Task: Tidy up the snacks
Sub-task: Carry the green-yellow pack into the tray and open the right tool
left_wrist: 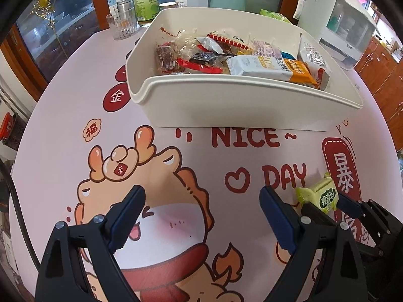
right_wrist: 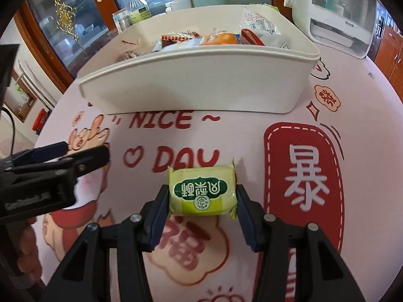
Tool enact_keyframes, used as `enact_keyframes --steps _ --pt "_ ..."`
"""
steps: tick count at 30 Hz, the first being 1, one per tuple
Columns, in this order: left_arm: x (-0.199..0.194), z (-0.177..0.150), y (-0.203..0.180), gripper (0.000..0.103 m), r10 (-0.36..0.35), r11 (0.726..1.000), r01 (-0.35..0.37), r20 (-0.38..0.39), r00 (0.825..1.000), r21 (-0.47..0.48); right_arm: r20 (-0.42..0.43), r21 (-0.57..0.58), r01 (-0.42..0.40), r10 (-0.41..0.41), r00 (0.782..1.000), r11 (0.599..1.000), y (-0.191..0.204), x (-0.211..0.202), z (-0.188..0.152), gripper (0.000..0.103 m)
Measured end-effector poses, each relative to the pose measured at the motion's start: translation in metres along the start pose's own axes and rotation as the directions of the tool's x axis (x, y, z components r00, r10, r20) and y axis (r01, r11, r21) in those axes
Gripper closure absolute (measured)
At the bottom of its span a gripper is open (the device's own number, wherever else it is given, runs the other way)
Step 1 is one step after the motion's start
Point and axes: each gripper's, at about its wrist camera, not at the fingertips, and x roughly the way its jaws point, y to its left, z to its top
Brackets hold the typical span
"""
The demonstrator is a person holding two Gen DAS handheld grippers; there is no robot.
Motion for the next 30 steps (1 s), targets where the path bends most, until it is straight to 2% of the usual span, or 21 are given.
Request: enact_keyframes --steps 5,8,15,22,26,30 --pt "-0.022 0.007 0.003 0.012 -0.005 1.0 0.005 0.026 1.0 0.003 0.044 -0.002 -0.019 0.019 0.999 1.0 0.01 -0.024 0.005 0.052" --pt "-0.04 0.022 0.003 0.012 -0.011 1.0 0.011 0.063 0.998 0.01 0.087 -0.007 -0.022 0.023 0.996 1.0 0.015 -0.041 0.02 0.052" --pt "-0.081 0.078 0.005 0.005 0.024 0.999 -0.031 0.167 0.986 0.036 0.189 0.002 -0.012 0.012 0.982 1.0 0.025 -0.079 0.083 0.051" --pt "-0.107 0.135 0.007 0.001 0.1 0.99 -0.123 0.273 0.957 0.071 0.277 0.038 0.094 -0.101 0.956 0.995 0.031 -0.108 0.16 0.051" --pt "-0.102 0.161 0.005 0.001 0.138 0.98 -0.172 0.28 0.95 0.102 0.292 0.067 0.13 -0.144 0.946 0.989 0.031 -0.105 0.195 0.05" --pt "-0.084 0.182 0.003 0.001 0.159 0.974 -0.192 0.244 0.957 0.121 0.273 0.081 0.147 -0.164 0.948 0.986 0.029 -0.091 0.218 0.047"
